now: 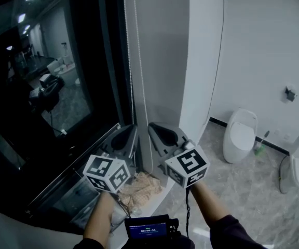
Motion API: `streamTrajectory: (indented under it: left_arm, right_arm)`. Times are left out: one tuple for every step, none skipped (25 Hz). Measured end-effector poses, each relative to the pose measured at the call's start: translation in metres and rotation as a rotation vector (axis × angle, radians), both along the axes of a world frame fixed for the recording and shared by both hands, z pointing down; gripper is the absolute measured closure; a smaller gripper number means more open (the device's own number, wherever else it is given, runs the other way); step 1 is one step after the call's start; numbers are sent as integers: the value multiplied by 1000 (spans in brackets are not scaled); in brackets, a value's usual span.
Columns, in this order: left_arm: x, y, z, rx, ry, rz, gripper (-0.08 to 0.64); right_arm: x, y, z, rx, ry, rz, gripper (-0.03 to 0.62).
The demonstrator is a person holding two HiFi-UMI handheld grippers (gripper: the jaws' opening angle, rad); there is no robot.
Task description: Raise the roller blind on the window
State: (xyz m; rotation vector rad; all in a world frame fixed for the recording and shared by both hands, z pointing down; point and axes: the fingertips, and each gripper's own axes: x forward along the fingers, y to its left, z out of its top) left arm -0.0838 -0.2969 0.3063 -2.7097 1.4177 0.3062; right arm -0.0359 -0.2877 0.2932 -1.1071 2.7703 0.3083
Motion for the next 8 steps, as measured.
streamTrajectory:
  left_arm:
    - [0,0,1,-6,3,1,549]
    - [-1,0,3,-13,8,3,549]
    - [-2,0,3,-18,13,3,549]
    - [-3,0,3,-21,16,3,549]
    - [-3,0,3,-23,17,2,549]
    - [-3,0,2,-24,17,2,549]
    - [-3,0,2,-25,16,1,549]
    - [-2,0,1,-25,16,1,549]
  right_arm:
    - [0,1,0,1,-2,-3,584]
    - [0,2,-1,9,-2,-4,584]
    - [0,2,-1,16,-1,-3,584]
    - [0,3,-1,17,0,-4,584]
    - [0,3,0,11,-1,-8,584]
    - [0,4,1,3,-4,-13,584]
    - [1,4,1,-5,-7,-17,584]
    - [1,4,1,-13,-10,-21,584]
